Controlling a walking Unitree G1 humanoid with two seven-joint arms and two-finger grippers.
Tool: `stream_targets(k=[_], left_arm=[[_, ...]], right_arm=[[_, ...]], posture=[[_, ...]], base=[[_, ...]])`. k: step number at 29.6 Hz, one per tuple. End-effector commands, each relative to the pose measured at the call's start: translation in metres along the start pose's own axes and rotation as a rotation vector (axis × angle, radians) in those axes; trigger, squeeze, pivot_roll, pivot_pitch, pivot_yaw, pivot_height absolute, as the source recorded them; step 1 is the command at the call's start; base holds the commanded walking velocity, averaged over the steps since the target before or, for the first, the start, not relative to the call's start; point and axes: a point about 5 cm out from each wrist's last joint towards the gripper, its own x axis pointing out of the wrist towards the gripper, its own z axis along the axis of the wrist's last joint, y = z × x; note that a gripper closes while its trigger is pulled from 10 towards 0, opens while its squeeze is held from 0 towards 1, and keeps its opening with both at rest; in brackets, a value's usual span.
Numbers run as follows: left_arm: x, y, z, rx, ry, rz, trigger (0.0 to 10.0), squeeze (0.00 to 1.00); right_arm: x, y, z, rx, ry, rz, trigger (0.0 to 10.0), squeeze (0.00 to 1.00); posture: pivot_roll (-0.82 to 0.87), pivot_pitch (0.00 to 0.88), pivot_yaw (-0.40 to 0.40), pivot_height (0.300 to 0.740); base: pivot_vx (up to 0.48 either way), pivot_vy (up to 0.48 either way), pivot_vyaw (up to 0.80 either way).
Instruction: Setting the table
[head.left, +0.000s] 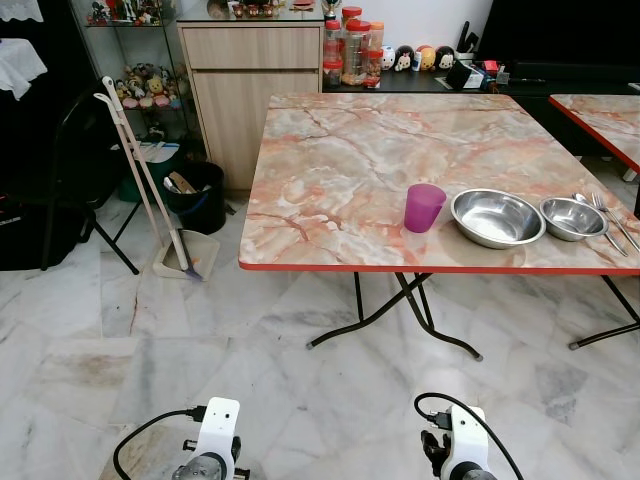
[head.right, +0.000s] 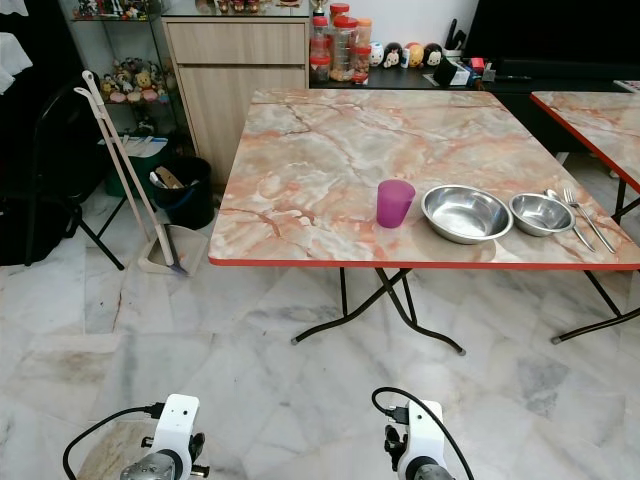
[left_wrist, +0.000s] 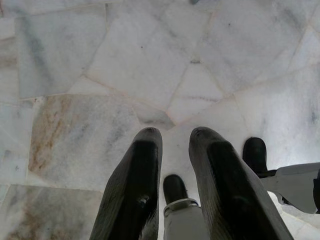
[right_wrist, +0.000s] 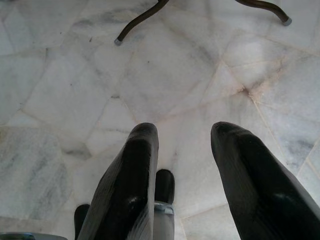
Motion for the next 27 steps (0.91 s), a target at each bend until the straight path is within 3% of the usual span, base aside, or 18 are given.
stream_targets(k=[1,27], left_arm=[[-0.0004,-0.0008,-0.0037,0.013,0.023,-0.003,10.0,0.00],[-0.0005,-0.0003,-0.0038,0.012,0.023,-0.004,10.0,0.00]], right_arm=[[0.0003,-0.0005,0.0022,0.001,-0.010,-0.002,10.0,0.00],[0.0002,0.0004,0.0009,0.000,-0.004,0.000,10.0,0.00]], posture=[[0.02,0.000,-0.042,0.740],[0.02,0.000,-0.041,0.740]], base=[[0.000,-0.262,0.00],[0.000,-0.271,0.00]])
